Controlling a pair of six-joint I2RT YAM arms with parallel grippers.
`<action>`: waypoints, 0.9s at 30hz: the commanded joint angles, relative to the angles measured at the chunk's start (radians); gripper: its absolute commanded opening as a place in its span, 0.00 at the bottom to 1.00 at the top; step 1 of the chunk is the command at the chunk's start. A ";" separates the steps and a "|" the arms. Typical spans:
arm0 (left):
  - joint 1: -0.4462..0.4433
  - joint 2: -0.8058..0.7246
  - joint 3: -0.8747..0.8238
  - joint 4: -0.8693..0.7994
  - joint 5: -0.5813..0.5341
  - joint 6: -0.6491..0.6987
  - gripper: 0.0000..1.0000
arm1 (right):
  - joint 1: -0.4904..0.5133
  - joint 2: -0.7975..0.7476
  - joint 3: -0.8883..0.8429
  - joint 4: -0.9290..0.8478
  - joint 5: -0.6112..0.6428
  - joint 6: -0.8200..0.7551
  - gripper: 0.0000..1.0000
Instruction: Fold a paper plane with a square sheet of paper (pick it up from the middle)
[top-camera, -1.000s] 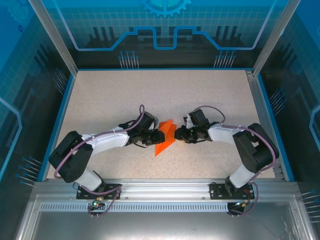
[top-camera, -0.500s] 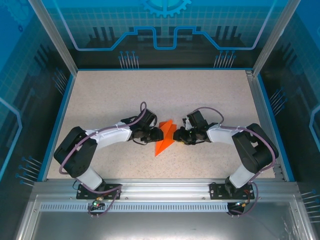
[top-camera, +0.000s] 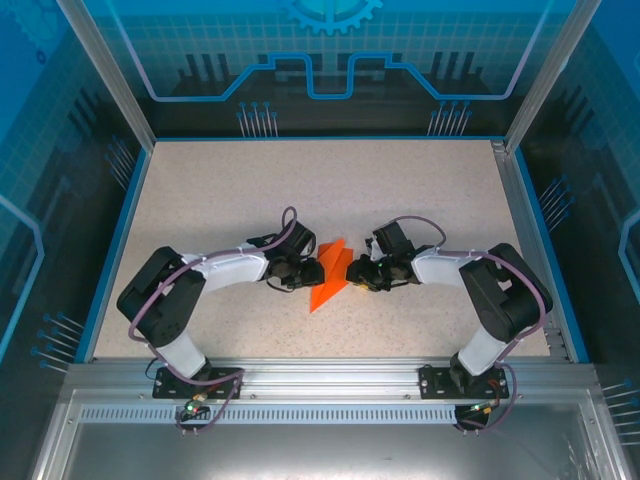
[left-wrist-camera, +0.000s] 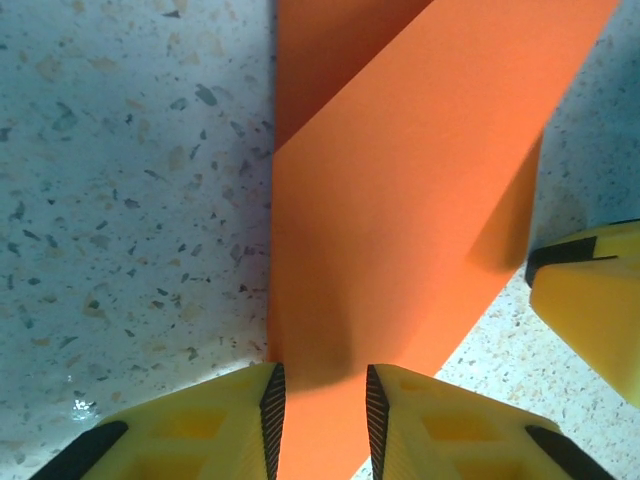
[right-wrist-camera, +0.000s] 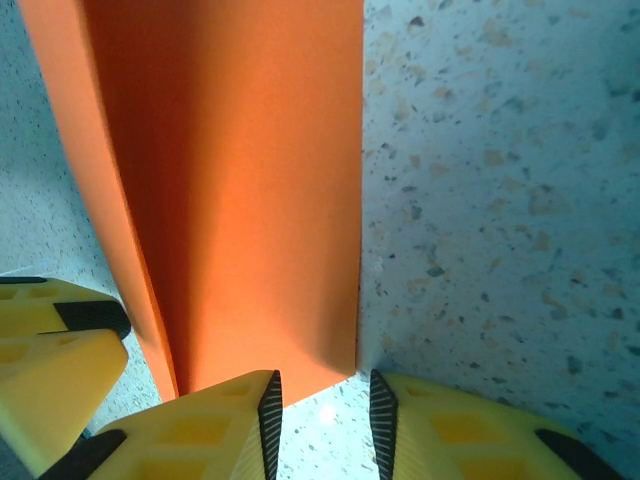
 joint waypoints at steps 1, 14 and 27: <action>0.012 0.015 0.013 0.004 0.003 0.025 0.31 | 0.014 0.023 0.013 0.033 -0.009 0.018 0.32; 0.013 0.043 0.010 0.026 0.031 0.022 0.30 | 0.018 0.007 0.014 0.020 0.027 0.035 0.30; 0.013 0.053 0.006 0.026 0.037 0.022 0.30 | 0.028 0.009 0.029 0.004 0.056 0.040 0.31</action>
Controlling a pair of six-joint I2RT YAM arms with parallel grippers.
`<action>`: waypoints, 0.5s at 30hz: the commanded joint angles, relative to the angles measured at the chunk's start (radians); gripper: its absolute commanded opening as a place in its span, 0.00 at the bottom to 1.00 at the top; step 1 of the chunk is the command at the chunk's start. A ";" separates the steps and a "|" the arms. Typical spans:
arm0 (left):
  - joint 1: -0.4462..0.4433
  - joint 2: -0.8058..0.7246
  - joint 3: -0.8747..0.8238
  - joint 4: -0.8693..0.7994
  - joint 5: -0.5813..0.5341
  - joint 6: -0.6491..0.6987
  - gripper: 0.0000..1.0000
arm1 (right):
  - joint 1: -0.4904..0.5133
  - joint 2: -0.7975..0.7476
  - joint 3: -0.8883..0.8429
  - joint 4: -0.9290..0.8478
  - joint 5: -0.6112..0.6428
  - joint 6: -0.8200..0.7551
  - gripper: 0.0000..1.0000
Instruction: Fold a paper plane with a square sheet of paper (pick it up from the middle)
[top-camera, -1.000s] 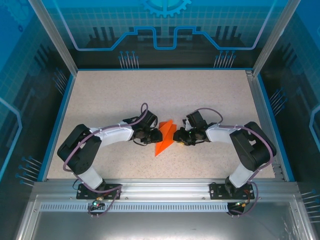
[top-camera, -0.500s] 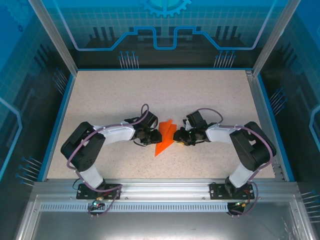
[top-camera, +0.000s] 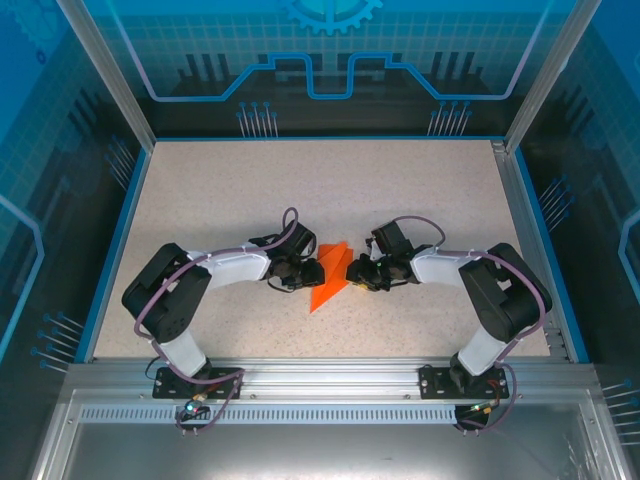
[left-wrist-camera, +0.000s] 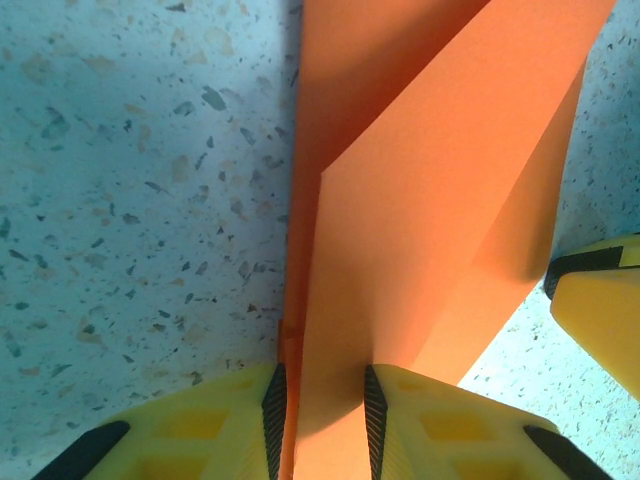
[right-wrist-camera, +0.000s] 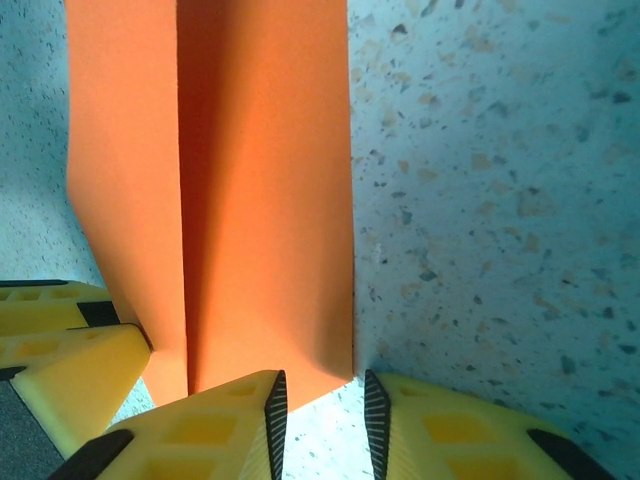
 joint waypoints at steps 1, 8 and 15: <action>0.007 0.023 0.006 0.004 0.026 0.022 0.30 | 0.020 0.008 0.031 -0.006 0.034 0.007 0.29; 0.007 0.034 0.006 0.004 0.031 0.022 0.30 | 0.022 -0.033 0.038 -0.055 0.106 0.003 0.30; 0.007 0.035 0.009 0.000 0.032 0.022 0.30 | 0.025 0.012 0.025 0.006 0.066 0.025 0.29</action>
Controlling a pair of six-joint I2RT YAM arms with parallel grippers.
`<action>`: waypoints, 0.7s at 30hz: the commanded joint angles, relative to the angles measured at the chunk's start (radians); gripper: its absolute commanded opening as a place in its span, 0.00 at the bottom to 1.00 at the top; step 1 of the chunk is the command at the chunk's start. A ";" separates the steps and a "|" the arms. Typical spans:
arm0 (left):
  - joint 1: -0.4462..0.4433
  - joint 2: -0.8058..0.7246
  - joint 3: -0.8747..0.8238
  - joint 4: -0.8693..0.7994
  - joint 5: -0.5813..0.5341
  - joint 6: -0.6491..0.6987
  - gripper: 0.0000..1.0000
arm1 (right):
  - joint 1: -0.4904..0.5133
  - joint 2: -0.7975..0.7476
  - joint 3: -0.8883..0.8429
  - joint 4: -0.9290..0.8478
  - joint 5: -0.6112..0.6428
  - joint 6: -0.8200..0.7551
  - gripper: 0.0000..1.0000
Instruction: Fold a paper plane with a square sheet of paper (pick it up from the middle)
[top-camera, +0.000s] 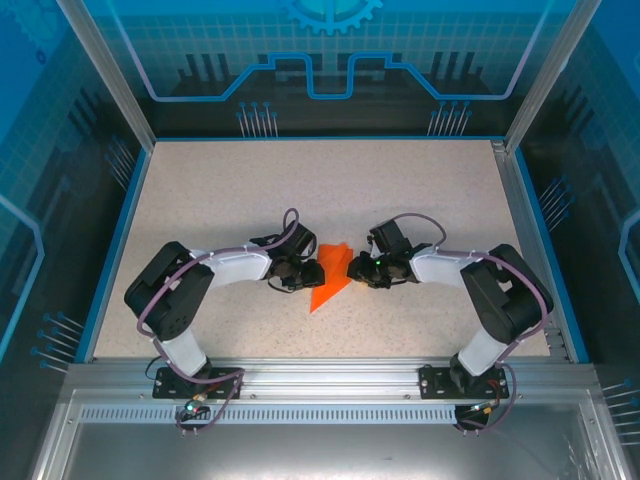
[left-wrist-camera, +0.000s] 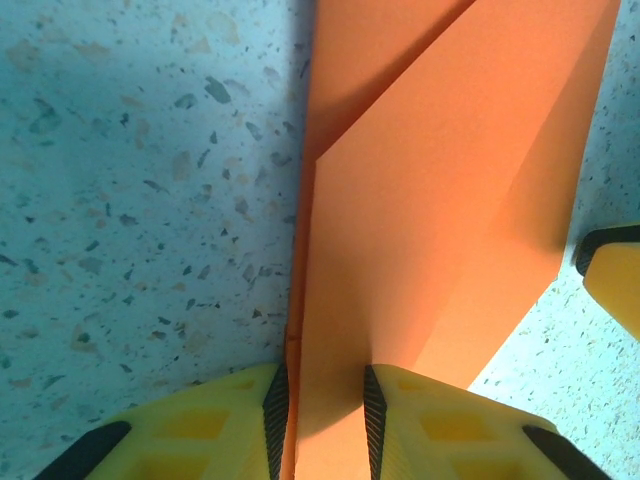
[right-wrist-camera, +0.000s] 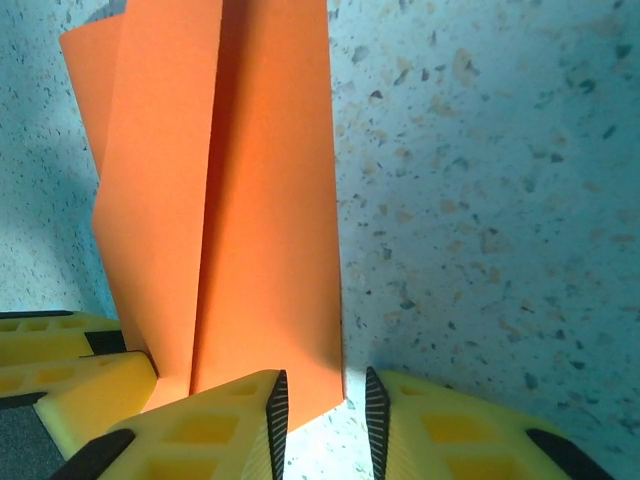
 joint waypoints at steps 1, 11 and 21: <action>0.006 0.017 0.009 -0.005 0.019 0.022 0.30 | 0.015 0.023 0.003 0.033 -0.020 0.017 0.30; 0.006 0.025 0.007 0.001 0.026 0.021 0.29 | 0.022 0.042 0.023 0.029 -0.031 0.013 0.30; 0.006 0.031 0.013 -0.002 0.029 0.022 0.28 | 0.040 0.022 0.029 0.024 -0.030 0.022 0.28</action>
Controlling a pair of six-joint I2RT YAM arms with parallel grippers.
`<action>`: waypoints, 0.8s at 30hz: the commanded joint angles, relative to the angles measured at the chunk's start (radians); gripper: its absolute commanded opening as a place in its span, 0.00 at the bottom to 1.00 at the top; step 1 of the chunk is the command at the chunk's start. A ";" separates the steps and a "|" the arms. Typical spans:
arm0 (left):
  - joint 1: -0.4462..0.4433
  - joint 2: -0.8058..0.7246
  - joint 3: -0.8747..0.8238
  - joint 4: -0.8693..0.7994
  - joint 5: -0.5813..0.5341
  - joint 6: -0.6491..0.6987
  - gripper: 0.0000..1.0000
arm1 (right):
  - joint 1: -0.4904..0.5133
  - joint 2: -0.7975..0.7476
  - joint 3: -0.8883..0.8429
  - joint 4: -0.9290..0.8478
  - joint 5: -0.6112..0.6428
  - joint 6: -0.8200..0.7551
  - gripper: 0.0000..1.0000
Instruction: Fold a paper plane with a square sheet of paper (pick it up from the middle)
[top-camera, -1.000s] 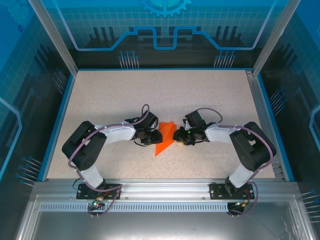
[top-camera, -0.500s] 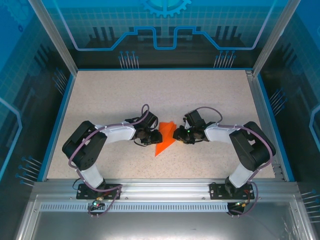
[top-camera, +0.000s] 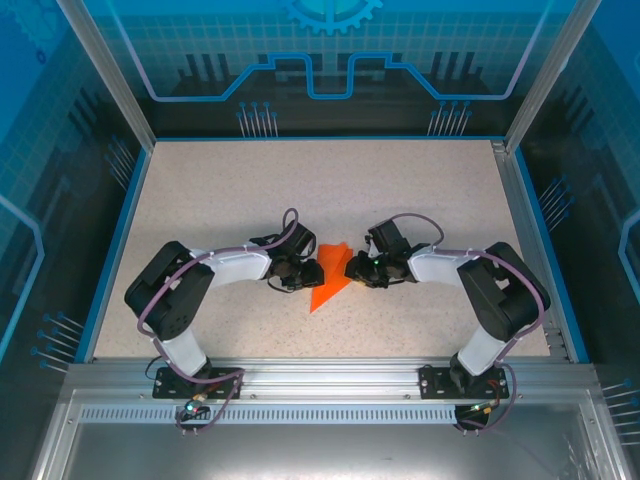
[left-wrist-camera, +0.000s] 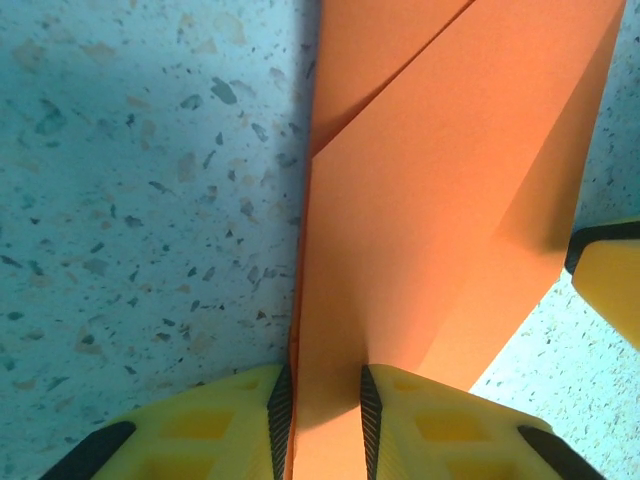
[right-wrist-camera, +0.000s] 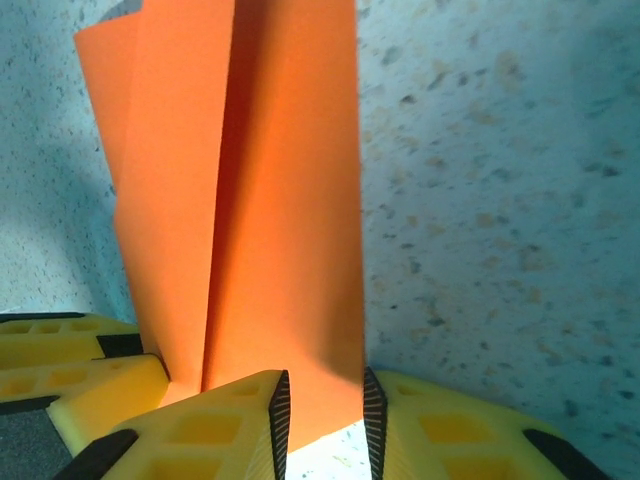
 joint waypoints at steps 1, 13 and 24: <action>0.002 0.030 0.014 -0.002 0.026 0.022 0.28 | 0.027 0.003 0.026 -0.011 -0.005 0.012 0.28; 0.000 0.031 0.009 -0.001 0.029 0.022 0.28 | 0.031 0.043 0.045 -0.075 0.036 0.013 0.28; 0.001 0.020 -0.011 0.005 0.046 0.015 0.27 | 0.031 -0.018 0.075 -0.146 0.073 -0.027 0.29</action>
